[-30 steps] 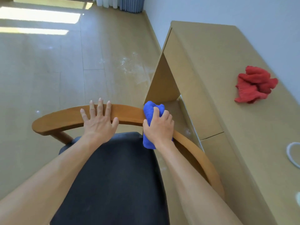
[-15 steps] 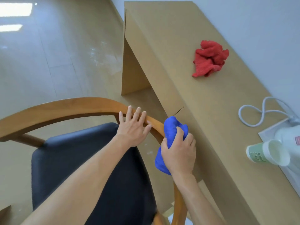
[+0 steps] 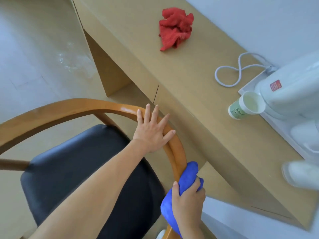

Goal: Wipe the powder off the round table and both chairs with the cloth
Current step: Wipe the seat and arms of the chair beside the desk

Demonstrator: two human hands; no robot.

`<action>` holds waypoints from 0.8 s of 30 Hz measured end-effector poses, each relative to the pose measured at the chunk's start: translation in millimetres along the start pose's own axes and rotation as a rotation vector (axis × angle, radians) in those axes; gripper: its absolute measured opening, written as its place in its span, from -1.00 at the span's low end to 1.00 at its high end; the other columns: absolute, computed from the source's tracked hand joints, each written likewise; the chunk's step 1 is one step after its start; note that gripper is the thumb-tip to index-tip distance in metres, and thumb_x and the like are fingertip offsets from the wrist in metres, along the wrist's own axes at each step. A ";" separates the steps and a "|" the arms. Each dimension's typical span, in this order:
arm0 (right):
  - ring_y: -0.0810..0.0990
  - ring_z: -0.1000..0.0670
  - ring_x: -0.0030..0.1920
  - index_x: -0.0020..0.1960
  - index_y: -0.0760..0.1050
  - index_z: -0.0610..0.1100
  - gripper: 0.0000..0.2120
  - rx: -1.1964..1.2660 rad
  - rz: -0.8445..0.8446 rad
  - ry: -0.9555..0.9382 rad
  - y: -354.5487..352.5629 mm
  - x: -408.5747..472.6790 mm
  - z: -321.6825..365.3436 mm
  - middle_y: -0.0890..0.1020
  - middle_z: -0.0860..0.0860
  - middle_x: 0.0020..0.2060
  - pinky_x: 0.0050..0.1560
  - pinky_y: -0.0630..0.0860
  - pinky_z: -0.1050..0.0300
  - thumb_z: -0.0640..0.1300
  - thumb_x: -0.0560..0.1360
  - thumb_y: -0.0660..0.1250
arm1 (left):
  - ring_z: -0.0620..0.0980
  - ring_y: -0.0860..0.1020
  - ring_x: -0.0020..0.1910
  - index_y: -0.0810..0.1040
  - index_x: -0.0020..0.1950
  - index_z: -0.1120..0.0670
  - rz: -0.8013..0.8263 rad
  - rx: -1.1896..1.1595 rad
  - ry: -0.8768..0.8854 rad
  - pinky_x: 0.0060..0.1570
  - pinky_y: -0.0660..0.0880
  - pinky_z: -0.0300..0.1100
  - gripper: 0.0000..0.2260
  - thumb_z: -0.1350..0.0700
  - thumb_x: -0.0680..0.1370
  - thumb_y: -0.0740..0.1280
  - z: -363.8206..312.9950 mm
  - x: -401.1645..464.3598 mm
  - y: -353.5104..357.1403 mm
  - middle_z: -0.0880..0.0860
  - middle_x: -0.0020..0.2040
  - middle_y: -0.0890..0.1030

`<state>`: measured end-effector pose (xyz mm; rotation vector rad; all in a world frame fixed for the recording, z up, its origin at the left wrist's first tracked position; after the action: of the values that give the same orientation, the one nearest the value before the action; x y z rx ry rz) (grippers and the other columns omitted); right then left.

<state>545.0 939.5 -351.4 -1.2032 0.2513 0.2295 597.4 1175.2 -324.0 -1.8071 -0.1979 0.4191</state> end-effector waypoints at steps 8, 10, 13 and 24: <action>0.47 -0.17 0.06 0.41 0.16 -0.20 -0.38 -0.148 0.017 -0.040 -1.8 -1.5 2.2 0.45 -0.20 0.16 0.05 0.52 -0.07 0.18 0.55 0.18 | 0.33 -0.24 0.50 -0.12 0.56 -0.12 0.014 0.111 0.089 0.41 -0.21 0.30 -0.39 -0.26 0.53 -0.30 -30.1 -16.2 -2.1 0.15 0.58 -0.15; 0.46 -0.18 0.07 0.42 0.14 -0.21 -0.38 -0.127 0.038 -0.060 -2.9 2.2 3.9 0.44 -0.20 0.17 0.06 0.50 -0.09 0.18 0.55 0.17 | 0.34 -0.25 0.50 -0.07 0.56 -0.13 0.001 0.210 0.216 0.41 -0.20 0.33 -0.42 -0.24 0.55 -0.27 -59.3 -35.9 5.4 0.14 0.58 -0.15; 0.46 -0.18 0.08 0.42 0.11 -0.21 -0.39 -0.114 0.074 -0.087 -5.0 3.4 5.4 0.43 -0.18 0.19 0.05 0.48 -0.05 0.18 0.57 0.14 | 0.32 -0.25 0.50 0.00 0.56 -0.14 0.024 0.315 0.325 0.41 -0.20 0.33 -0.49 -0.21 0.60 -0.18 -86.4 -63.2 19.8 0.12 0.58 -0.15; 0.42 -0.17 0.11 0.48 0.09 -0.14 -0.39 -0.112 -0.014 -0.024 0.4 -55.7 -31.3 0.38 -0.19 0.23 0.07 0.37 0.00 0.11 0.55 0.16 | 0.34 -0.27 0.49 -0.01 0.55 -0.19 -0.035 0.362 0.307 0.37 -0.21 0.37 -0.52 -0.18 0.62 -0.10 -87.1 -67.0 31.5 0.16 0.57 -0.17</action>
<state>489.8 907.9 -344.9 -1.3115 0.2107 0.2482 566.4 1065.1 -322.6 -1.4843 0.0582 0.1360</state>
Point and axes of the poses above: each hand's wrist, its own x-axis towards the middle knuckle, its own y-axis out of the palm, z = x × y, the point moved 7 cm from there along x, towards the middle knuckle
